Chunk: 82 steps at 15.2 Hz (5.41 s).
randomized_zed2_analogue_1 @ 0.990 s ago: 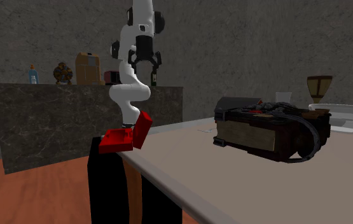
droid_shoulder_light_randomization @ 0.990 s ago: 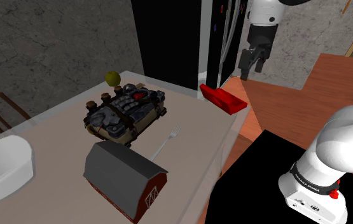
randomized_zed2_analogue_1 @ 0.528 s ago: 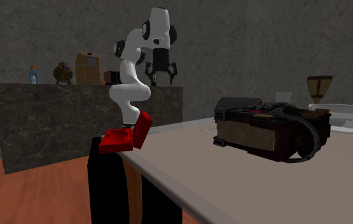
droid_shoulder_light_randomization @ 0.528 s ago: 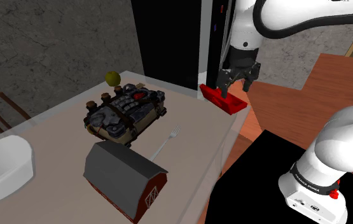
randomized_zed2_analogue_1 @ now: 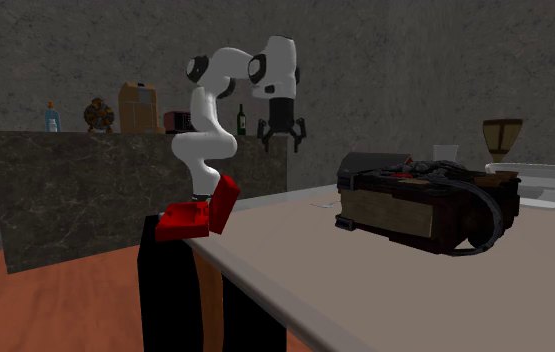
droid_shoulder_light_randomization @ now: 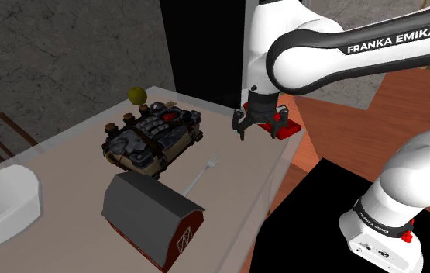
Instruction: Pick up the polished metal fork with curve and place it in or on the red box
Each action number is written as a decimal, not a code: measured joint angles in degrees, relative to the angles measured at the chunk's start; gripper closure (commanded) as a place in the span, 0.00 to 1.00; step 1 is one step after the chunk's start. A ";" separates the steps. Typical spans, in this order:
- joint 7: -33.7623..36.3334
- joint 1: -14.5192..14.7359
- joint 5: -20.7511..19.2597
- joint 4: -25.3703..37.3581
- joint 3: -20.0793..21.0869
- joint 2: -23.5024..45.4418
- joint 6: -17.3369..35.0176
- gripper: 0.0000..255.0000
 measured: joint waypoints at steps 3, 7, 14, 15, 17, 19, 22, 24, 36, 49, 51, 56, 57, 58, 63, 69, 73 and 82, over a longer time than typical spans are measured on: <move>10.05 -3.26 -0.24 2.10 6.01 5.83 4.75 0.00; 25.31 -8.84 -3.85 6.67 14.73 15.35 10.33 0.00; 59.18 -16.44 -25.50 17.03 26.10 39.15 16.00 0.00; 61.92 -15.97 -28.04 17.67 25.64 41.40 16.49 0.00; 64.31 -15.33 -30.37 17.54 24.92 43.39 17.65 0.00; 66.00 -14.62 -32.38 17.20 24.26 45.12 18.84 0.00; 67.48 -13.93 -34.60 16.53 23.33 46.94 20.45 0.00; 67.85 -13.72 -35.11 16.44 23.11 47.36 20.76 0.00; 68.09 -13.51 -35.36 16.60 23.11 47.37 20.55 1.00; 62.86 -16.15 -28.36 18.88 25.49 41.62 15.54 1.00; 61.60 -16.64 -26.75 19.52 25.79 40.18 14.20 1.00; 59.33 -17.24 -23.67 21.57 26.13 37.36 10.79 1.00; 59.02 -17.32 -23.37 22.03 26.11 37.09 10.20 1.00; 58.68 -17.37 -22.87 22.58 26.13 36.61 9.41 1.00; 57.04 -17.64 -20.73 24.90 26.02 34.49 6.03 1.00; 54.96 -17.92 -18.30 27.92 25.42 31.90 1.64 1.00; 53.36 -18.33 -17.20 29.55 24.61 30.61 -0.71 1.00; 36.36 -20.99 -9.65 20.75 13.69 19.62 0.17 1.00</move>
